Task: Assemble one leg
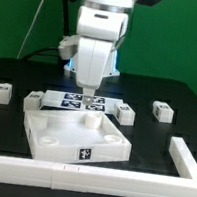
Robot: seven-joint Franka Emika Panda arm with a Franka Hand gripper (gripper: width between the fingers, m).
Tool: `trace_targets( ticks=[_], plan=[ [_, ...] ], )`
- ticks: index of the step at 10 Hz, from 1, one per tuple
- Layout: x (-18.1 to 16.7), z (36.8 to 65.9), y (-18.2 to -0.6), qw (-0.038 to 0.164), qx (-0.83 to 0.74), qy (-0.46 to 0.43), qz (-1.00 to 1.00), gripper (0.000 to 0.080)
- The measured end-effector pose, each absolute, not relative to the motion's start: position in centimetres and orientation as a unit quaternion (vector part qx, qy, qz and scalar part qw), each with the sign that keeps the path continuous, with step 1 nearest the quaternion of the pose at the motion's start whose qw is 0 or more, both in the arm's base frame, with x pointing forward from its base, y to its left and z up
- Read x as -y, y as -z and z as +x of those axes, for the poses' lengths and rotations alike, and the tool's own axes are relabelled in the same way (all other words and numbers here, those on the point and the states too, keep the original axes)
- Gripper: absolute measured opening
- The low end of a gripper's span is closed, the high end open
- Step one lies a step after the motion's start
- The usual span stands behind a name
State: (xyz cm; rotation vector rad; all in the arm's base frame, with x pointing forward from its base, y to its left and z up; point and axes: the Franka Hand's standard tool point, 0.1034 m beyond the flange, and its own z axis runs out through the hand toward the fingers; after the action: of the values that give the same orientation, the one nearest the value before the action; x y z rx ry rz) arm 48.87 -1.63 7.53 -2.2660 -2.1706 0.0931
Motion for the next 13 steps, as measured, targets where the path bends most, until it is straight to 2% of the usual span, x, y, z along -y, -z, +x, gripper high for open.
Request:
trace_targets(
  ticks=[3,7,9,13],
  plan=[
    [1.9,47.9,-5.8,0.013,0.754,-0.042,-0.656,0.065],
    [2.3,47.7,-5.5,0.017,0.755,-0.045,-0.654,0.065],
    [3.3,46.6,-4.0,0.037,0.788,-0.055,-0.612,0.065],
    [3.2,45.1,-2.2,0.056,0.797,-0.063,-0.598,0.065]
  ],
)
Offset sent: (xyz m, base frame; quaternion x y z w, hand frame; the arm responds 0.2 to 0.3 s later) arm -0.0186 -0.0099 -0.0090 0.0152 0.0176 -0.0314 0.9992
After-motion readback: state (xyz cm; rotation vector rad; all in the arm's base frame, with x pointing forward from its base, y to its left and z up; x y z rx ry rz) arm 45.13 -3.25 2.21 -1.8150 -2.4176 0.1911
